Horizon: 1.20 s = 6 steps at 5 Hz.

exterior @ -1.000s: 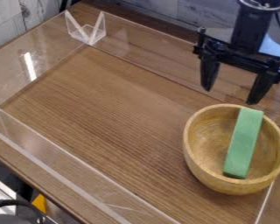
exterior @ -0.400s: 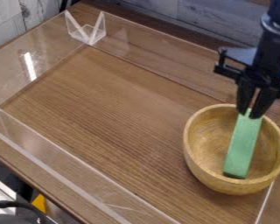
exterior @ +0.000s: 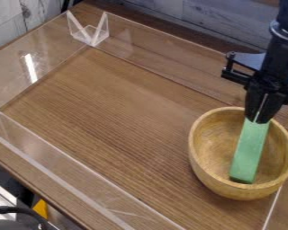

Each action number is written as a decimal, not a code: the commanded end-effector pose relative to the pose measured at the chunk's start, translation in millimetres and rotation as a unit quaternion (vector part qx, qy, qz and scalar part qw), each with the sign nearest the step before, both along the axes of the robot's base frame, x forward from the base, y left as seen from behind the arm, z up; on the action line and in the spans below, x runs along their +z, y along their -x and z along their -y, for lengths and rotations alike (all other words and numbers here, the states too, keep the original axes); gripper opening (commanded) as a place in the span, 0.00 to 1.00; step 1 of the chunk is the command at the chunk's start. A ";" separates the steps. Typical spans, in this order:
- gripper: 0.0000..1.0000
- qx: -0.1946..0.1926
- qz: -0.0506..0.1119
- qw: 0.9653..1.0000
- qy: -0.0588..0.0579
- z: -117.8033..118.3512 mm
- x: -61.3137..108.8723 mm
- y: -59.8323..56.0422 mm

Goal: Put the green block in the brown bowl

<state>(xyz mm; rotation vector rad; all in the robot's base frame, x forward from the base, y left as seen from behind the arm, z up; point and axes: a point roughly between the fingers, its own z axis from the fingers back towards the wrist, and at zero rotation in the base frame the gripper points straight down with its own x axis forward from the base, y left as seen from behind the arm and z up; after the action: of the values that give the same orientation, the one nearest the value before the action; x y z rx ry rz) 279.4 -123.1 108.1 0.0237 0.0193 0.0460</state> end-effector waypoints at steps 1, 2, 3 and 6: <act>1.00 0.010 0.026 1.000 0.010 -7.3 19.1 -2.3; 1.00 0.010 0.031 0.999 0.008 -13.9 23.9 -1.5; 1.00 0.008 0.037 0.999 0.005 -24.4 26.7 -0.8; 1.00 0.024 0.068 0.997 -0.001 -78.0 40.7 0.6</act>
<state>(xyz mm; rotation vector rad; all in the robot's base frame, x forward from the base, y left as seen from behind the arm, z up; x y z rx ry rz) 277.3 -44.2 136.7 0.0311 -0.0693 0.1016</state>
